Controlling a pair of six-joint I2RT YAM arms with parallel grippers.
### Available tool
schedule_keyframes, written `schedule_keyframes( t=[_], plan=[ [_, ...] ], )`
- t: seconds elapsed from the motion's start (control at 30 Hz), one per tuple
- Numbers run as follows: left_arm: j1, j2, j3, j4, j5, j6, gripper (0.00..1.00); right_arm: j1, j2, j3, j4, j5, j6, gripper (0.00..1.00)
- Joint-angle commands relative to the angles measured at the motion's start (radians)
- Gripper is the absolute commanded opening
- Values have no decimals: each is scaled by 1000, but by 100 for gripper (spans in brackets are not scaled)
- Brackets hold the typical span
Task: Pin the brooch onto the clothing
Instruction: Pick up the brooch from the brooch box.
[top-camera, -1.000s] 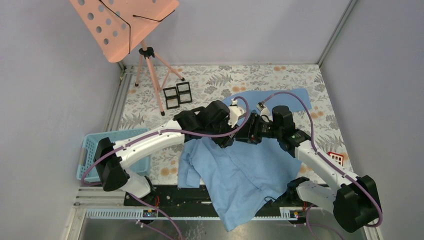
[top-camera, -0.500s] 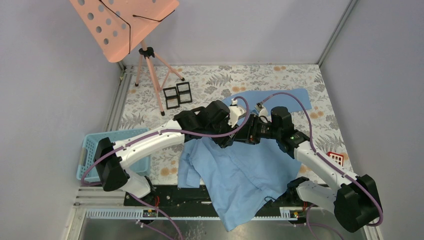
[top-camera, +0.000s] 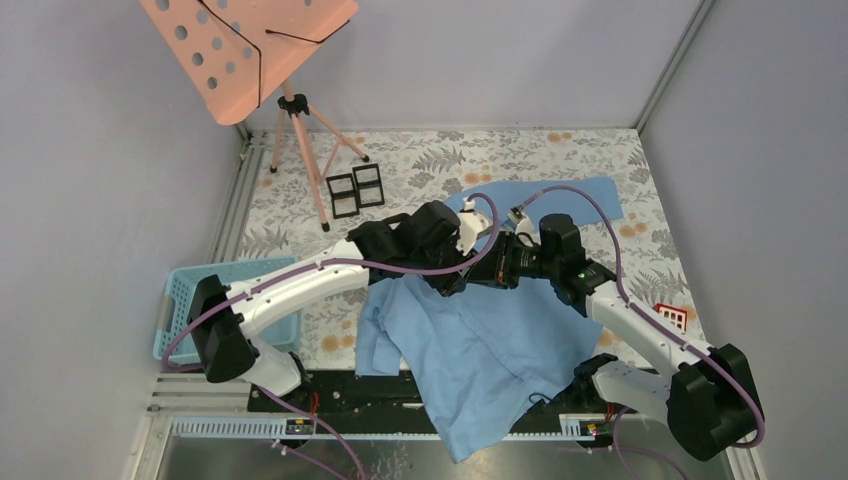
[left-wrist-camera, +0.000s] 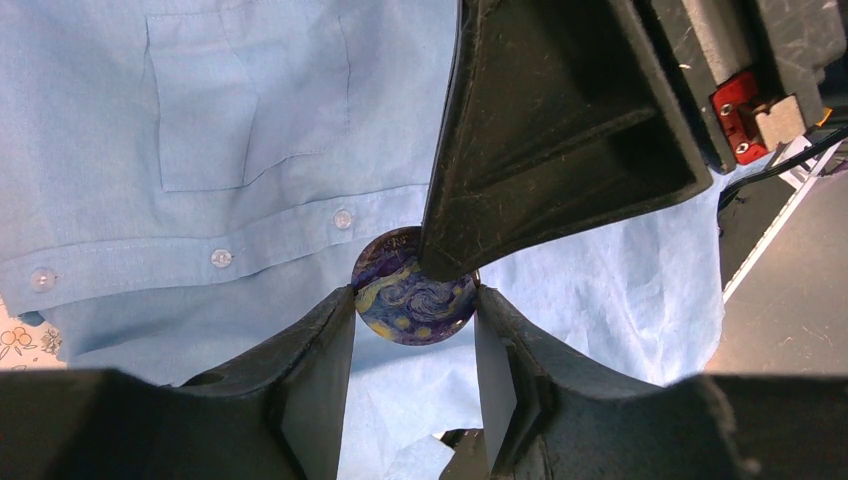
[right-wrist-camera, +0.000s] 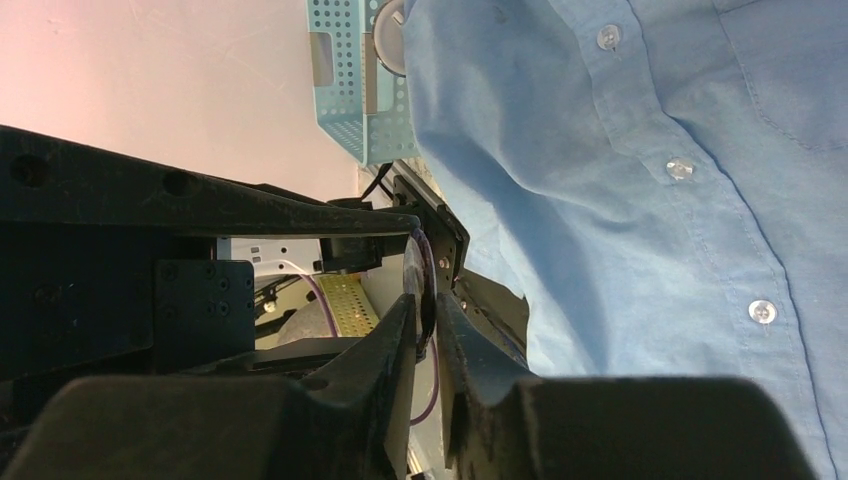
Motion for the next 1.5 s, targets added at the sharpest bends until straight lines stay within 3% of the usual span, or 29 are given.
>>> schedule_keyframes(
  t=[0.0,0.13,0.2,0.23,0.33,0.43,0.67,0.9,1.2,1.47],
  plan=[
    [-6,-31,4,47,12,6,40,16,4,7,34,-29,-3,17],
    [-6,-31,3,46,3,6,44,18,2,3,34,-28,-5,8],
    [-7,-36,0,46,-1,8,58,18,-4,3,26,-21,-6,0],
    [-8,-39,-1,47,-6,9,69,18,-9,3,18,-14,-8,0],
    [-14,-55,-10,52,-52,21,89,18,-27,8,-21,24,-12,0],
    [-40,-82,-31,69,-172,49,99,19,-38,33,-135,90,-11,0],
    [-163,-122,-98,124,-443,130,98,18,-42,116,-340,169,62,0],
    [-241,-137,-127,168,-476,175,93,17,-62,155,-419,200,184,0],
    [-278,-96,-108,166,-586,171,72,22,-77,166,-444,197,252,0],
    [-292,-74,-102,165,-599,169,70,32,-76,156,-406,201,312,0]
  ],
)
